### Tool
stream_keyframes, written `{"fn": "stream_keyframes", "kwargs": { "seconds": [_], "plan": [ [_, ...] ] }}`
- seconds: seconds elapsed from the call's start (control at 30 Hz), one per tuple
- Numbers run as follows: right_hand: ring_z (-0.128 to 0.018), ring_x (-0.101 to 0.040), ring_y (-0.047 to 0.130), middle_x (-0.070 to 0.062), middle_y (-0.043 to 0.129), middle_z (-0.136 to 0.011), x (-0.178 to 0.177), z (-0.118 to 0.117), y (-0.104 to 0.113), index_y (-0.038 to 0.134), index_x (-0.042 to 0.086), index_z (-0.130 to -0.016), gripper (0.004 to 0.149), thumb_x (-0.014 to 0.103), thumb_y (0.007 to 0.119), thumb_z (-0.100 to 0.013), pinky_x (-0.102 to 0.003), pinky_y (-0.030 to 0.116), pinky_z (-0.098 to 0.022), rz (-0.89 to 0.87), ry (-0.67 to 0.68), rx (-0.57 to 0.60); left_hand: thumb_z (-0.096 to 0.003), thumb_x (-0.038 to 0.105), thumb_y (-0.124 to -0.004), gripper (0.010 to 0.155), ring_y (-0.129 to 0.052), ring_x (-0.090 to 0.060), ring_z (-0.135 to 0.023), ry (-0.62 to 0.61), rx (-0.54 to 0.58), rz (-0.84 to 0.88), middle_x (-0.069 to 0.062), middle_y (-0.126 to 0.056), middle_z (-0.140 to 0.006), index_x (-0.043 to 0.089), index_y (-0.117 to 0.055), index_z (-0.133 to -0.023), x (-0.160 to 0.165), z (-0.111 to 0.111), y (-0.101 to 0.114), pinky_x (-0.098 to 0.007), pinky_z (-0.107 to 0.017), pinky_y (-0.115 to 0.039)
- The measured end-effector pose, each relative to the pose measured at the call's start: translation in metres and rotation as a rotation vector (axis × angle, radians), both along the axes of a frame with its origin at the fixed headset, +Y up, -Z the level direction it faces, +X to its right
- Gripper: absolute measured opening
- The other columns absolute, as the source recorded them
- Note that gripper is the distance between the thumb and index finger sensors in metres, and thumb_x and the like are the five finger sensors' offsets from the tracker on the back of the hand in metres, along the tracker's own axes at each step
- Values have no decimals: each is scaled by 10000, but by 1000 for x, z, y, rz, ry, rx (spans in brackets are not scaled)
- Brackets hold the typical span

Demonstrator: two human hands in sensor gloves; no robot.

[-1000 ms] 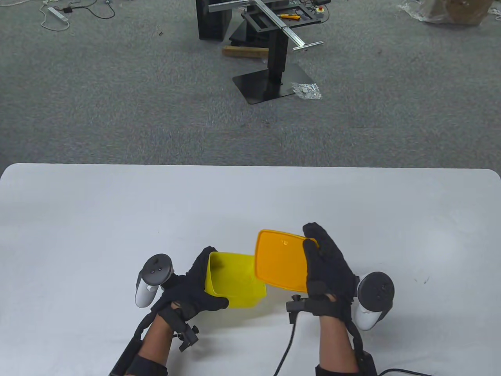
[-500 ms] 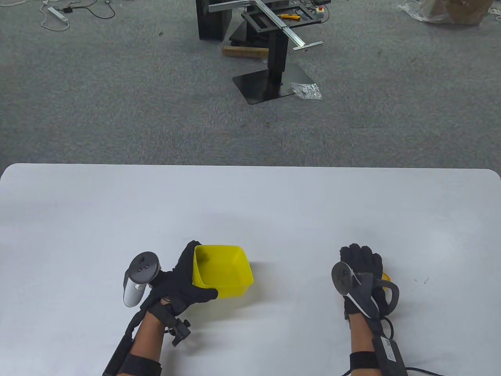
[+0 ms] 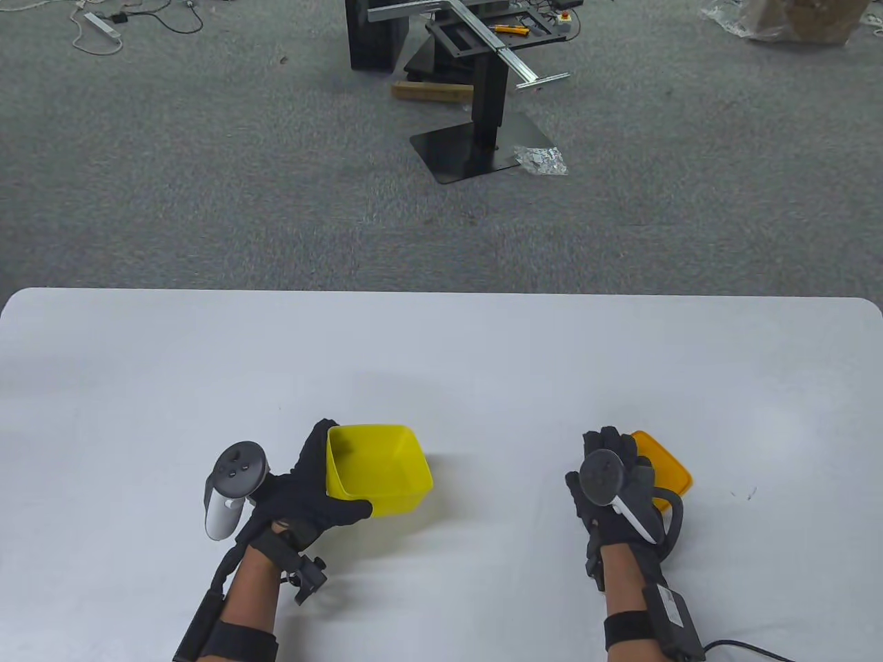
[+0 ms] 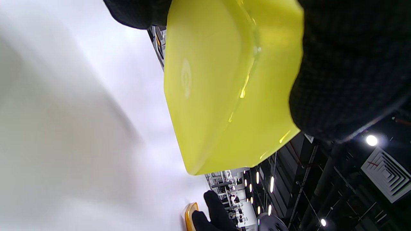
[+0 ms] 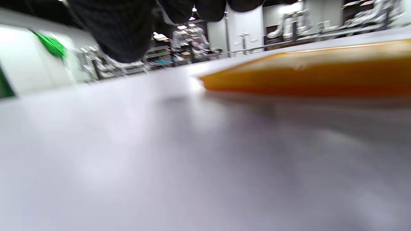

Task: Remove lid from plastic food container

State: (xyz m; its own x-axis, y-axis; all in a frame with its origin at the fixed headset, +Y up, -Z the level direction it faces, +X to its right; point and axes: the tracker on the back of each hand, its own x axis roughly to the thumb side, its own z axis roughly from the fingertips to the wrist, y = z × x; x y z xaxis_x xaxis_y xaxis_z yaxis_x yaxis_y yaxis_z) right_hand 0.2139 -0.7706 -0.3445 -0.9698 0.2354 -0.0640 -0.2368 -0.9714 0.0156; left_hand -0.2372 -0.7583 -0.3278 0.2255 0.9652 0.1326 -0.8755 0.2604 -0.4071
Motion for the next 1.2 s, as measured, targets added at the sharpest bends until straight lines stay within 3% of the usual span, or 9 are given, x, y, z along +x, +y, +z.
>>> {"fn": "stream_keyframes", "kwargs": {
  "seconds": [0.1, 0.2, 0.5, 0.63, 0.73, 0.8, 0.97, 1.2],
  "plan": [
    [-1086, -403, 134, -82, 188, -1222, -19, 11, 25, 252, 231, -1156, 837, 598, 696, -548, -657, 248, -784, -28, 79, 5, -235, 613, -1104, 1421, -428, -434, -1162, 40, 19, 10, -115, -181, -1151, 159, -88, -1118, -9, 0, 5, -550, -835, -527],
    [-1073, -398, 26, -48, 89, -1226, -41, 24, 41, 171, 270, -1159, 895, 678, 662, -532, -684, 191, -775, -38, 177, -24, -227, 627, -1103, 1417, -446, -425, -1161, 156, 77, -71, -109, -201, -1154, 165, -106, -1122, -21, 3, 16, -557, -830, -531],
    [-1052, -368, -45, -21, 9, -1211, -47, 26, 24, 101, 298, -1148, 931, 741, 625, -518, -687, 141, -758, -42, 216, -162, -220, 621, -1109, 1417, -462, -459, -1131, 411, 111, -148, -141, -226, -1141, 133, -132, -1123, -54, 13, 25, -590, -794, -539],
    [-1053, -368, -38, -30, 16, -1211, -44, 25, 22, 112, 288, -1150, 929, 734, 628, -519, -682, 139, -757, -57, 206, -186, -215, 627, -1105, 1417, -481, -474, -1114, 692, 91, -316, -161, -242, -1133, 112, -147, -1122, -89, 23, 37, -596, -779, -553],
    [-1054, -369, -32, -42, 23, -1211, -41, 24, 19, 118, 282, -1150, 926, 726, 631, -521, -680, 142, -757, -64, 197, -205, -215, 623, -1107, 1416, -489, -496, -1095, 884, 20, -391, -185, -250, -1122, 90, -153, -1117, -122, 31, 27, -606, -759, -564],
    [-1052, -370, -32, -48, 23, -1210, -40, 24, 18, 122, 276, -1151, 924, 723, 631, -523, -678, 141, -757, -76, 196, -217, -220, 618, -1107, 1418, -479, -506, -1089, 946, -27, -397, -193, -240, -1116, 80, -145, -1111, -139, 34, 17, -609, -756, -560],
    [-1051, -376, -27, -51, 28, -1210, -38, 24, 18, 125, 276, -1150, 916, 715, 632, -526, -678, 145, -758, -84, 190, -236, -246, 637, -1076, 1427, -439, -495, -1096, 1036, -90, -443, -179, -161, -1099, 96, -41, -1066, -151, 36, -5, -585, -778, -525],
    [-1050, -390, -29, -52, 22, -1210, -34, 25, 18, 110, 286, -1145, 908, 706, 632, -532, -683, 149, -759, -97, 177, -255, -254, 673, -1053, 1498, -478, -513, -1093, 1023, -144, -446, -169, -188, -1101, 122, 132, -987, -151, 35, -16, -615, -772, -522]
  ]
}}
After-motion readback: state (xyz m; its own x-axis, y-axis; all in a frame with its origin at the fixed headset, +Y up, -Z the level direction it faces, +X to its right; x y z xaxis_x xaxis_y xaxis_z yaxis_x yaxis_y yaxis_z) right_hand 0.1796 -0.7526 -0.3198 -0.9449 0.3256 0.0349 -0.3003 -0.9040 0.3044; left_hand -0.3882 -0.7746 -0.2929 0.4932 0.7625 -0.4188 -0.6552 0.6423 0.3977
